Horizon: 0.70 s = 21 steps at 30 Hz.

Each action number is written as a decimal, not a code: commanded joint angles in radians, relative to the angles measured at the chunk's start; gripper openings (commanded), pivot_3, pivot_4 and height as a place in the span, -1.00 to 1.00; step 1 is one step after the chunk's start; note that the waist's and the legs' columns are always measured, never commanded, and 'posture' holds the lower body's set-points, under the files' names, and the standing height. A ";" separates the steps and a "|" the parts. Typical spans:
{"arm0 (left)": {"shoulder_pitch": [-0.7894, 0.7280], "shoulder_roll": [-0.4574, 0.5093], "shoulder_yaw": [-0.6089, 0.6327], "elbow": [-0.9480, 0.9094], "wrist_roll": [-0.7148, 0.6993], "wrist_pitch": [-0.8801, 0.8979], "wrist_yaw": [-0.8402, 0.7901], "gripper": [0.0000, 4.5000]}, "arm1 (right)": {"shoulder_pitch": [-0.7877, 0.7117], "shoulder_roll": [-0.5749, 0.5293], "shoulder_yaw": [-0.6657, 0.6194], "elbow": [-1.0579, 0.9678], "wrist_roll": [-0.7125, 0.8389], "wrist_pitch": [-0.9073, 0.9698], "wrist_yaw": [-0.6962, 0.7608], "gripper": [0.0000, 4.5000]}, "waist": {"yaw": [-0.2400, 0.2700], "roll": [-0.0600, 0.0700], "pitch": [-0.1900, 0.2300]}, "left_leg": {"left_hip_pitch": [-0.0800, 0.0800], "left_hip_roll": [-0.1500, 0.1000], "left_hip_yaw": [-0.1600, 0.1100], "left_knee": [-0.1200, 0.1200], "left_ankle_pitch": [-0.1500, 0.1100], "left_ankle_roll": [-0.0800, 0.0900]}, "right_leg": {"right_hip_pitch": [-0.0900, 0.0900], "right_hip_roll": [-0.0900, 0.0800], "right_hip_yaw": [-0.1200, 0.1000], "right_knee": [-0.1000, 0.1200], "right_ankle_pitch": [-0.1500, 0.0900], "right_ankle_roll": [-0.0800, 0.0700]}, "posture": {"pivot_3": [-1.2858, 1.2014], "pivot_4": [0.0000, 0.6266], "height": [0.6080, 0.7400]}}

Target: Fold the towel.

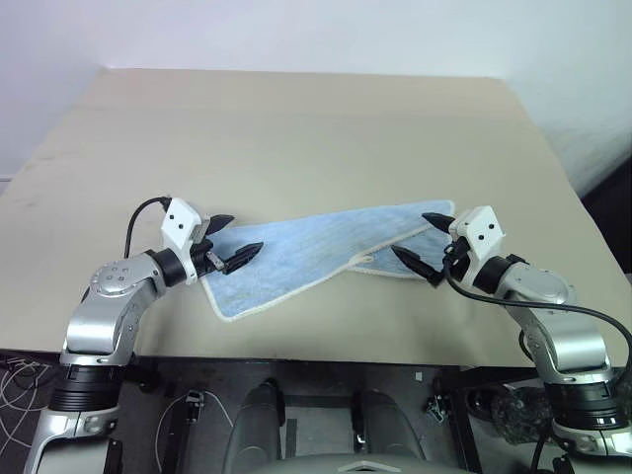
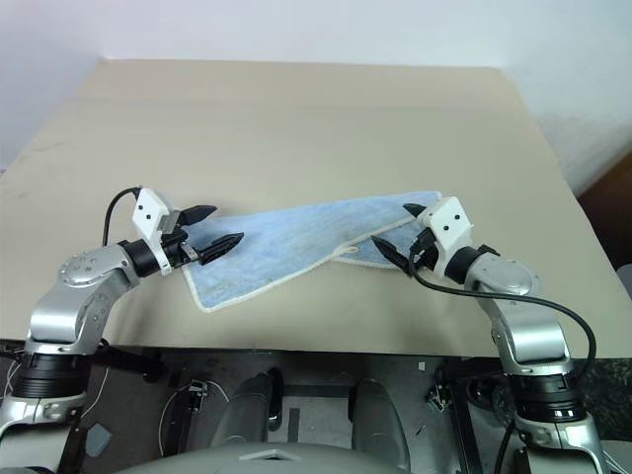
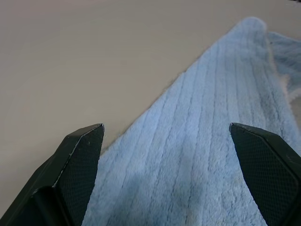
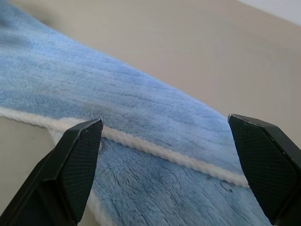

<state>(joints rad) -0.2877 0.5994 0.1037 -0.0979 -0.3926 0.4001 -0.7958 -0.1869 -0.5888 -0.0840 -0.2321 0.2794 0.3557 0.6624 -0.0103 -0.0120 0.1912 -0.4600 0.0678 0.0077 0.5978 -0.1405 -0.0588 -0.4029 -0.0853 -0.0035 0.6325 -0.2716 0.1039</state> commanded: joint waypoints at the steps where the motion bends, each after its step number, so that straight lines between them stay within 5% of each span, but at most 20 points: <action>1: -0.014 0.016 -0.004 -0.004 0.011 -0.026 -0.020 1.00 | 0.007 0.004 -0.019 -0.027 -0.005 -0.023 -0.018 1.00 | 0.000 0.000 0.000 | 0.000 0.000 0.000 0.000 0.000 0.000 | 0.000 0.000 0.000 0.000 0.000 0.000 | 0.03 -0.52 0.82; 10: -0.084 0.166 -0.083 0.096 0.005 -0.101 -0.357 1.00 | 0.006 0.024 -0.002 -0.053 -0.005 -0.002 -0.049 1.00 | -0.001 0.000 0.000 | 0.000 0.000 0.001 0.000 0.000 0.000 | -0.001 0.000 0.000 0.000 0.000 0.000 | 0.03 -0.52 0.82; 15: -0.163 0.292 -0.105 0.193 -0.055 -0.117 -0.685 1.00 | -0.016 0.032 0.013 -0.034 -0.011 -0.014 -0.048 1.00 | -0.002 0.000 0.000 | -0.001 0.001 0.002 -0.001 0.000 0.000 | -0.003 0.000 0.001 0.000 0.000 0.000 | 0.03 -0.52 0.82; 21: -0.189 0.407 -0.268 0.283 0.008 -0.314 -0.819 1.00 | -0.013 0.060 0.028 -0.036 -0.018 -0.021 -0.059 1.00 | -0.002 0.001 0.000 | -0.001 0.001 0.004 -0.002 0.000 0.000 | -0.003 0.000 0.002 -0.001 0.000 -0.001 | 0.03 -0.52 0.82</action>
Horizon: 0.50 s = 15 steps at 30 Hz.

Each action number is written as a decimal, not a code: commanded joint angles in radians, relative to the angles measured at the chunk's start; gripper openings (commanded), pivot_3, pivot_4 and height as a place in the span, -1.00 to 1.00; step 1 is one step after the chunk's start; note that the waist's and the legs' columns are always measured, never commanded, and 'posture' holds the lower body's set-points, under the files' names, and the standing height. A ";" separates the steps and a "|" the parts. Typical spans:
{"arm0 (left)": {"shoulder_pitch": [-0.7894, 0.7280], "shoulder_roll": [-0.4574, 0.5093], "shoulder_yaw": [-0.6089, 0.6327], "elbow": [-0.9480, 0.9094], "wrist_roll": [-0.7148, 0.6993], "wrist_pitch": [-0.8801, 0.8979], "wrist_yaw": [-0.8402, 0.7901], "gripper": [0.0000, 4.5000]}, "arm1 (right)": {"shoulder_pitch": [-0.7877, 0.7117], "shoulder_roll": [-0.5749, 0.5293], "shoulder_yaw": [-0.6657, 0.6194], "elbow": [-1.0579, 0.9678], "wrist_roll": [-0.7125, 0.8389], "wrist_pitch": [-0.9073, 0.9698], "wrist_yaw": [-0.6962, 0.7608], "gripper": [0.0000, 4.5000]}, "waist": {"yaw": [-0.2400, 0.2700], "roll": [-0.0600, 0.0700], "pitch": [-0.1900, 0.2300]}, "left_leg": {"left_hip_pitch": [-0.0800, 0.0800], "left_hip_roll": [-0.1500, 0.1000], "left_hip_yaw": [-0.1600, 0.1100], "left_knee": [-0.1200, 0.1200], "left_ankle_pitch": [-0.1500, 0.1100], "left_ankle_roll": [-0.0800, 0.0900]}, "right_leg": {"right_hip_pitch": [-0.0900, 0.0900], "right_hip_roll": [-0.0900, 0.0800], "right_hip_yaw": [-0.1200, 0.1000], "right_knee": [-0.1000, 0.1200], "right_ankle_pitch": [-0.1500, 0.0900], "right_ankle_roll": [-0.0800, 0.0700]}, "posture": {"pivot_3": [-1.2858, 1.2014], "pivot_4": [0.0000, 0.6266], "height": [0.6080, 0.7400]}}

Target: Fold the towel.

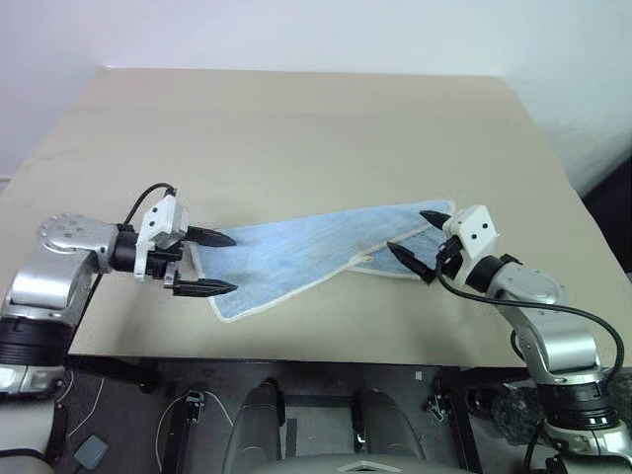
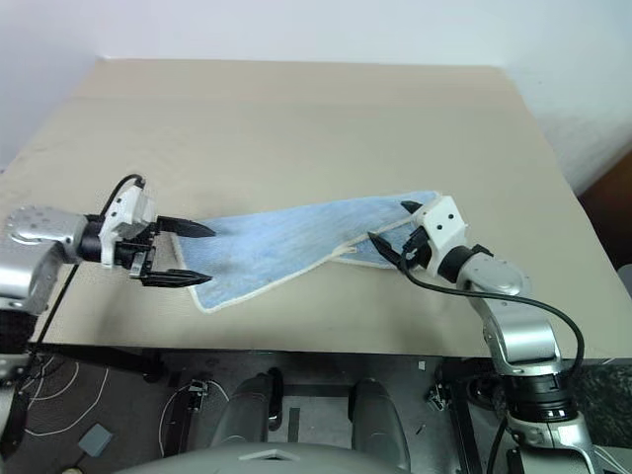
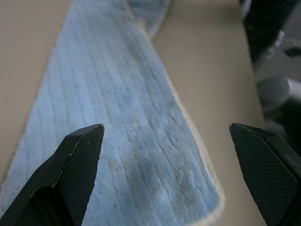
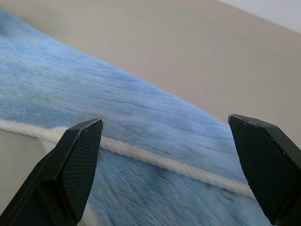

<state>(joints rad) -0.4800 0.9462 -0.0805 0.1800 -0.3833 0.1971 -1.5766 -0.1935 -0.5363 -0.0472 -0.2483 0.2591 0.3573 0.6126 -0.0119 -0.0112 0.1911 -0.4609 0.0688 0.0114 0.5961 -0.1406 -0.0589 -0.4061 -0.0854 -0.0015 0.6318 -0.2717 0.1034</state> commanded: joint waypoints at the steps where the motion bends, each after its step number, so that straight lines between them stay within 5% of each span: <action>1: 0.005 0.083 -0.114 0.003 -0.019 -0.135 -0.038 1.00 | -0.004 0.010 -0.009 -0.021 0.001 -0.024 -0.009 1.00 | 0.000 0.000 0.000 | 0.000 0.000 0.000 0.000 0.000 0.000 | -0.001 0.000 0.001 0.000 0.000 0.000 | 0.03 -0.52 0.82; 6: -0.016 0.133 -0.230 0.024 -0.027 -0.248 -0.038 1.00 | 0.004 0.016 -0.012 -0.030 0.002 -0.020 -0.014 1.00 | 0.001 0.000 0.000 | -0.001 0.000 0.002 0.000 0.000 0.000 | -0.001 -0.001 0.001 0.000 0.000 0.000 | 0.03 -0.52 0.82; 15: -0.085 0.061 -0.303 0.146 0.161 -0.440 -0.038 1.00 | 0.013 0.017 -0.015 -0.042 0.006 -0.016 -0.017 1.00 | 0.001 0.000 0.000 | -0.001 0.000 0.003 0.000 0.000 0.000 | -0.002 -0.001 0.002 0.000 0.000 0.000 | 0.03 -0.52 0.82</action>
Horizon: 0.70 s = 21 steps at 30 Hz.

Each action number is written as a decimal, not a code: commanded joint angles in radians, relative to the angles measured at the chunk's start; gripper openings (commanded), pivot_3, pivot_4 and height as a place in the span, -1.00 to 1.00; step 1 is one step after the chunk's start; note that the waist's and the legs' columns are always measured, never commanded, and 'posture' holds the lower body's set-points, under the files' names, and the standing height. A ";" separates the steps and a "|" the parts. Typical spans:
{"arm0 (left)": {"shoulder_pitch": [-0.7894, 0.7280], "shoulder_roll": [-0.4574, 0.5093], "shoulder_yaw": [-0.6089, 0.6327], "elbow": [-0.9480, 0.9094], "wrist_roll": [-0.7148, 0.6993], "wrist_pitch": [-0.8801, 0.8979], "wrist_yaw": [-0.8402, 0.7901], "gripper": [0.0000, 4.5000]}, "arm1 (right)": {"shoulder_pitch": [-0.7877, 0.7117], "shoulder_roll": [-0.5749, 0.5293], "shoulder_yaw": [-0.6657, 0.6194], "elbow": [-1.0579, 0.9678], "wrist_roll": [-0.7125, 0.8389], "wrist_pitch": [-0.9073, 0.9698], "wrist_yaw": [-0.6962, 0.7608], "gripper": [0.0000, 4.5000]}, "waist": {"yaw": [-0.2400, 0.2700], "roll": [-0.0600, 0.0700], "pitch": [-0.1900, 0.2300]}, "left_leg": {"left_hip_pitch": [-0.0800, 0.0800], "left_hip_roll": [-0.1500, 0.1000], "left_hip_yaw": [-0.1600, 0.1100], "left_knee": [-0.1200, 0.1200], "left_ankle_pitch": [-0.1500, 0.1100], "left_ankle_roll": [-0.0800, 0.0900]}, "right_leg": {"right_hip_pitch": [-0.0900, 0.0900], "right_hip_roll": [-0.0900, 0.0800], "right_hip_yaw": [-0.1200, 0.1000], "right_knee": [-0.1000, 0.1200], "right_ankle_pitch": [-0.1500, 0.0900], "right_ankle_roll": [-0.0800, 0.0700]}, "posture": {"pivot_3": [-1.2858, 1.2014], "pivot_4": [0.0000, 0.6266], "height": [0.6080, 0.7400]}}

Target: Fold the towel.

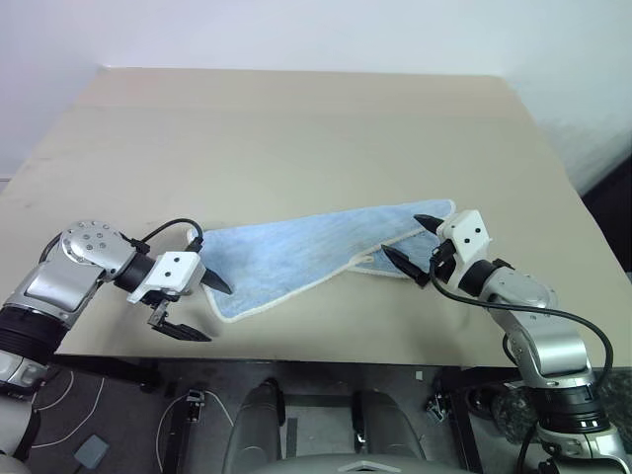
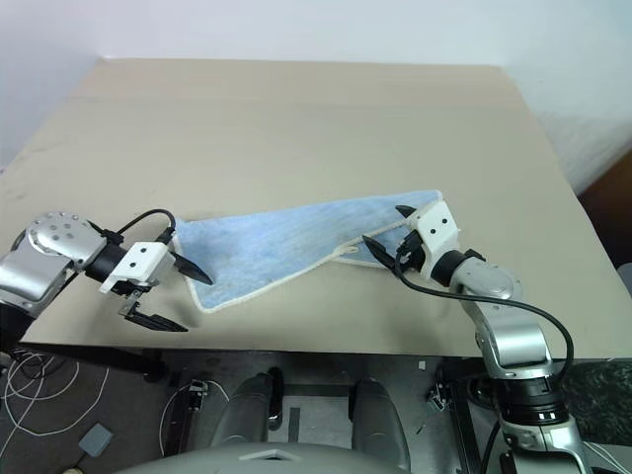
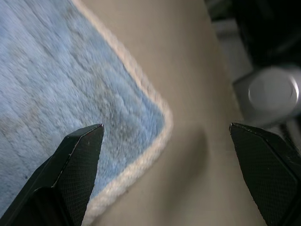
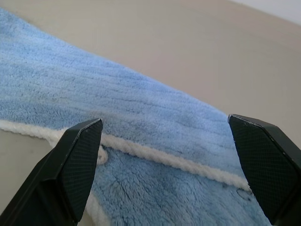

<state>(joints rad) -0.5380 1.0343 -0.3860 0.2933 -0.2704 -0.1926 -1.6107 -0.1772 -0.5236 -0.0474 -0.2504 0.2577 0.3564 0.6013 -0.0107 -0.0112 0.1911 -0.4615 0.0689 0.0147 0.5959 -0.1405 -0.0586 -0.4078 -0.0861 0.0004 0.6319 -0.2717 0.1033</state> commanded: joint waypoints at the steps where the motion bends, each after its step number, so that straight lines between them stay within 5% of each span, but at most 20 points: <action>1: -0.036 -0.050 0.006 0.050 0.059 -0.053 -0.004 1.00 | -0.003 0.005 -0.013 -0.042 0.007 -0.014 -0.007 1.00 | 0.000 0.000 0.000 | 0.000 0.000 0.000 0.000 0.000 0.000 | 0.000 0.000 0.000 0.000 0.000 0.000 | 0.03 -0.52 0.82; 3: -0.050 -0.084 0.014 0.074 0.071 -0.047 -0.004 1.00 | -0.003 0.007 -0.012 -0.046 0.008 -0.011 -0.009 1.00 | 0.004 0.000 0.000 | 0.000 0.000 0.000 0.001 0.000 0.000 | 0.000 0.000 0.000 0.000 0.000 0.000 | 0.03 -0.52 0.82; 6: -0.051 -0.101 0.011 0.086 0.073 -0.055 -0.004 0.74 | -0.006 0.007 -0.018 -0.051 0.015 -0.006 -0.009 1.00 | 0.002 0.000 0.000 | 0.000 0.000 0.000 0.001 0.001 0.001 | 0.001 0.000 0.000 0.000 0.000 0.000 | 0.03 -0.52 0.82; 18: -0.015 -0.113 0.058 0.101 0.087 -0.102 -0.004 -0.94 | -0.017 0.006 -0.018 -0.045 0.017 -0.007 -0.007 1.00 | -0.002 0.000 0.000 | 0.001 0.000 0.000 0.001 0.001 0.001 | 0.001 0.000 0.000 0.002 0.000 0.000 | 0.03 -0.52 0.82; 21: -0.002 -0.103 0.071 0.080 0.070 -0.091 -0.004 -0.97 | -0.027 0.003 -0.016 -0.039 0.011 -0.009 -0.006 1.00 | -0.002 0.000 0.000 | 0.001 0.000 0.001 0.001 0.001 0.001 | 0.001 0.000 0.001 0.002 0.000 0.000 | 0.03 -0.52 0.82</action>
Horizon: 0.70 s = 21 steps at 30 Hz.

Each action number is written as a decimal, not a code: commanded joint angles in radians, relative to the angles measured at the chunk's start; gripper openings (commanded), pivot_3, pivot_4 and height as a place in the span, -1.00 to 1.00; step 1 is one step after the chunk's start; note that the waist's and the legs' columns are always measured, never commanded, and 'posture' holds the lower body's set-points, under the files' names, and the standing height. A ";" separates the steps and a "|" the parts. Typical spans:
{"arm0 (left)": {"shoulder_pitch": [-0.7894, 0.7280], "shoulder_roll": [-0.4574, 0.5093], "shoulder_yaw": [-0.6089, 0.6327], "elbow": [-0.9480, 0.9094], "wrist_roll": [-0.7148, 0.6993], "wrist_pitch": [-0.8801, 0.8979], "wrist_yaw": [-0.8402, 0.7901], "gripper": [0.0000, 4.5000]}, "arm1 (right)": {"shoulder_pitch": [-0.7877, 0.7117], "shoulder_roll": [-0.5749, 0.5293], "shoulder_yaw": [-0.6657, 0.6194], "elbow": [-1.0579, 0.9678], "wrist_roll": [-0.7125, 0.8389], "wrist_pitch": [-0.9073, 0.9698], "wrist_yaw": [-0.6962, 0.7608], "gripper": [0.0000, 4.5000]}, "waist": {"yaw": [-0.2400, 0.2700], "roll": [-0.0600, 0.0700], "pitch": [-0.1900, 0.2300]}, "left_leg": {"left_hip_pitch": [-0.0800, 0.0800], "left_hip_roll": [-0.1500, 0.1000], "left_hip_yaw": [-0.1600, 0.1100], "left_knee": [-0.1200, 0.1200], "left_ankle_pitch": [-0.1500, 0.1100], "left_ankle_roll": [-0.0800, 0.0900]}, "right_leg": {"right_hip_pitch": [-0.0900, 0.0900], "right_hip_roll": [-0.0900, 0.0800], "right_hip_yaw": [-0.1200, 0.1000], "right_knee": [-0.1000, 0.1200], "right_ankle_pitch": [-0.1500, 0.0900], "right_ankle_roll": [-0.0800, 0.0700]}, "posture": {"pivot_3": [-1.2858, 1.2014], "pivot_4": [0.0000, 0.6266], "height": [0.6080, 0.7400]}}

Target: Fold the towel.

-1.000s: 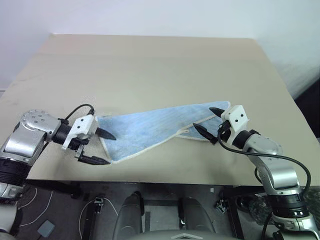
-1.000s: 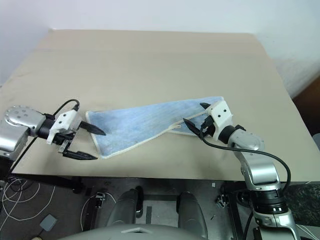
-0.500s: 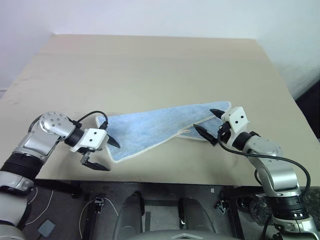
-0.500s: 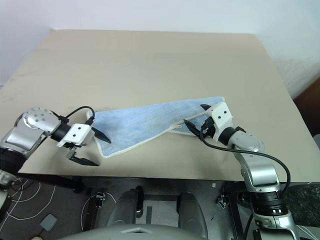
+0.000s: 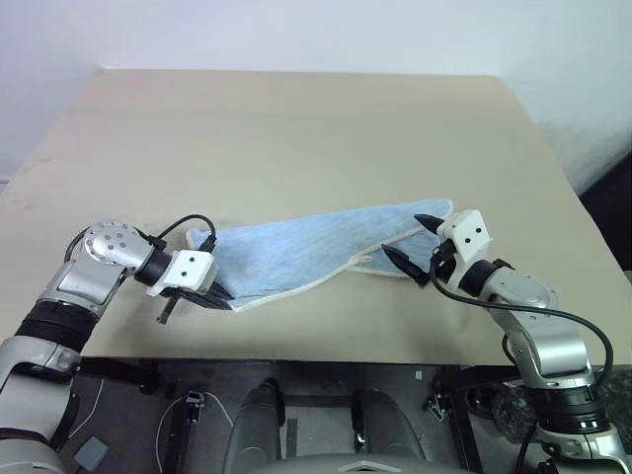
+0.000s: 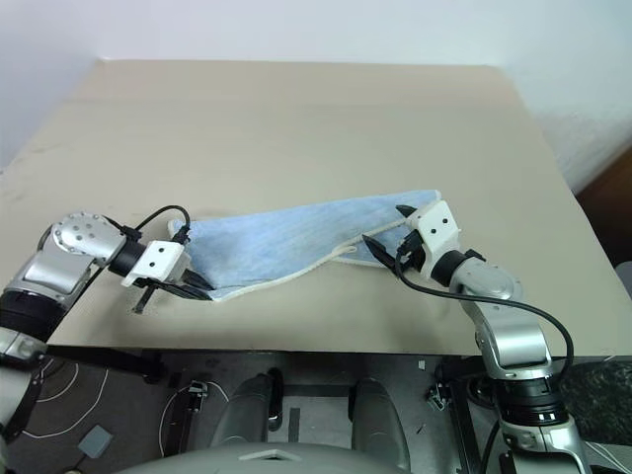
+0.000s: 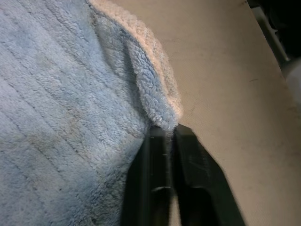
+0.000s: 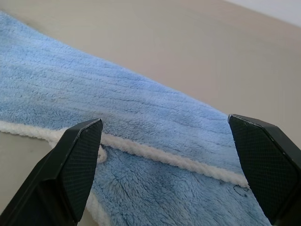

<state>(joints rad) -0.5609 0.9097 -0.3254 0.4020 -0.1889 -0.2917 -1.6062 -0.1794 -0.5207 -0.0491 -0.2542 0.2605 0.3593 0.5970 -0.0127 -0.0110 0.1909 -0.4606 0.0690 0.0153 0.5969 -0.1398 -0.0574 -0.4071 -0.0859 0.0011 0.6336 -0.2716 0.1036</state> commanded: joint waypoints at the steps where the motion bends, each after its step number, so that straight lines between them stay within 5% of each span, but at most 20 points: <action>1: 0.022 0.023 0.017 -0.033 -0.017 0.013 -0.008 -0.97 | -0.029 -0.003 -0.014 -0.033 0.005 -0.014 -0.001 1.00 | -0.001 0.000 0.000 | 0.000 0.000 0.000 0.000 0.000 0.000 | 0.000 0.000 0.000 0.000 0.000 0.000 | 0.03 -0.52 0.82; 9: 0.055 0.019 0.133 -0.060 -0.048 0.105 0.054 -0.97 | -0.147 -0.104 0.037 0.086 -0.197 -0.081 -0.038 1.00 | 0.000 0.000 0.000 | 0.000 0.000 0.000 0.001 0.000 0.000 | -0.001 0.000 0.000 0.001 0.000 0.000 | 0.03 -0.52 0.82; 21: 0.115 0.027 0.188 -0.083 -0.007 0.131 0.142 -0.97 | -0.345 -0.290 0.213 0.601 -0.534 -0.503 -0.045 1.00 | -0.004 0.000 0.000 | 0.000 0.000 0.004 0.000 0.000 0.000 | -0.002 0.000 0.004 0.001 0.000 0.000 | 0.03 -0.52 0.82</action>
<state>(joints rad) -0.4533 0.9234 -0.1686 0.3444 -0.1957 -0.1628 -1.4713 -0.4959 -0.7870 0.1649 0.3230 -0.2412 -0.0805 0.5578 -0.0165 -0.0109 0.1910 -0.4608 0.0690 0.0193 0.5971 -0.1396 -0.0571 -0.4098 -0.0858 0.0051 0.6347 -0.2714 0.1039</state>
